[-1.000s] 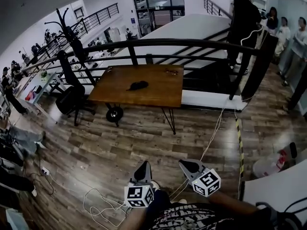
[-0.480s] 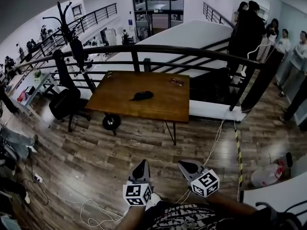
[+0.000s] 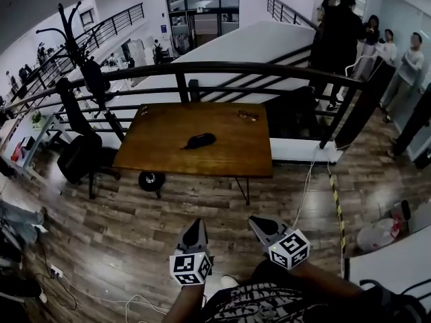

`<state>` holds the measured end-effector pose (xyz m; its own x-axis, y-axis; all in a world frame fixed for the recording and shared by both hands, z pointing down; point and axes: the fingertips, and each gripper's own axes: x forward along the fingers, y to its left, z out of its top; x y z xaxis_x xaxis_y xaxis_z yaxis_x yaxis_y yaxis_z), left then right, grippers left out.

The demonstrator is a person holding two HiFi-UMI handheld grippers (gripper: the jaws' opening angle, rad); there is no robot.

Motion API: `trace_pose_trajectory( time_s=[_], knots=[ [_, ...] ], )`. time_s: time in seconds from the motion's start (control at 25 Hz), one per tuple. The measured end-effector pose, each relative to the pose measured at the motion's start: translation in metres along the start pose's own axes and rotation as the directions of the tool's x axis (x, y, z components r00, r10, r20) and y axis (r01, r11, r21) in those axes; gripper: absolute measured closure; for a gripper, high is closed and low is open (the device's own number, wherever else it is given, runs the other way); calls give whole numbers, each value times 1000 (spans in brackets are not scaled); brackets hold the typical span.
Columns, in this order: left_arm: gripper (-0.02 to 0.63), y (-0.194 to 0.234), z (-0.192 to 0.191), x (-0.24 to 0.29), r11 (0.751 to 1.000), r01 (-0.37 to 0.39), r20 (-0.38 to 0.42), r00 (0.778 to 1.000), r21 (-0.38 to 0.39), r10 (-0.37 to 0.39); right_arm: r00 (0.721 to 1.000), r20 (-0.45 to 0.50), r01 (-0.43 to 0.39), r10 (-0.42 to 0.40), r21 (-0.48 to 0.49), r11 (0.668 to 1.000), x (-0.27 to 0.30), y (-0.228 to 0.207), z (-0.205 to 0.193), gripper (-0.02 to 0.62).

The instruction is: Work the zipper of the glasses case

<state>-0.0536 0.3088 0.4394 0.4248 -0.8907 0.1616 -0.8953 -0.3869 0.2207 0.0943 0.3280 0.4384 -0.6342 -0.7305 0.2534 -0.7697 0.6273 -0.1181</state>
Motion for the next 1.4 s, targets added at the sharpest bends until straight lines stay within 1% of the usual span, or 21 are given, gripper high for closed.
trace_pose_trajectory(
  time_s=[0.04, 0.2, 0.32, 0.4, 0.56, 0.72, 0.88, 1.0, 1.12, 1.24, 1.4],
  knots=[
    [598, 6, 0, 3, 1000, -6, 2, 1000, -14, 6, 1000, -4, 8, -8, 1, 1000, 4, -5, 1, 598],
    [598, 29, -9, 21, 999, -22, -20, 1000, -27, 21, 999, -28, 24, -24, 22, 999, 26, -24, -5, 598],
    [598, 49, -21, 38, 998, -37, -50, 998, -48, 35, 999, -50, 6, -4, 35, 999, 55, -32, -10, 600],
    [598, 61, -22, 57, 998, -50, -63, 997, -42, 47, 998, -55, -13, 14, 31, 999, 76, -44, -8, 598],
    [598, 73, -1, 103, 995, -91, -69, 994, -33, 88, 997, -54, -52, 55, 51, 997, 113, -86, 8, 598],
    [598, 81, 19, 164, 993, -115, -76, 991, -5, 114, 996, -26, -89, 91, 56, 994, 155, -141, 34, 598],
    [598, 72, 38, 231, 991, -127, -77, 989, 37, 129, 994, 6, -113, 113, 56, 992, 181, -206, 62, 599],
    [598, 63, 57, 271, 989, -139, -62, 988, 49, 142, 990, 13, -141, 141, 59, 988, 195, -241, 73, 598],
    [598, 59, 66, 297, 986, -157, -44, 986, 62, 159, 986, 16, -168, 168, 53, 984, 207, -266, 81, 598],
    [598, 60, 66, 311, 982, -178, -61, 981, 68, 182, 983, 16, -185, 185, 63, 981, 218, -282, 86, 599],
    [598, 72, 66, 323, 975, -212, -79, 973, 70, 217, 977, 8, -212, 212, 68, 975, 230, -293, 89, 598]
  ],
)
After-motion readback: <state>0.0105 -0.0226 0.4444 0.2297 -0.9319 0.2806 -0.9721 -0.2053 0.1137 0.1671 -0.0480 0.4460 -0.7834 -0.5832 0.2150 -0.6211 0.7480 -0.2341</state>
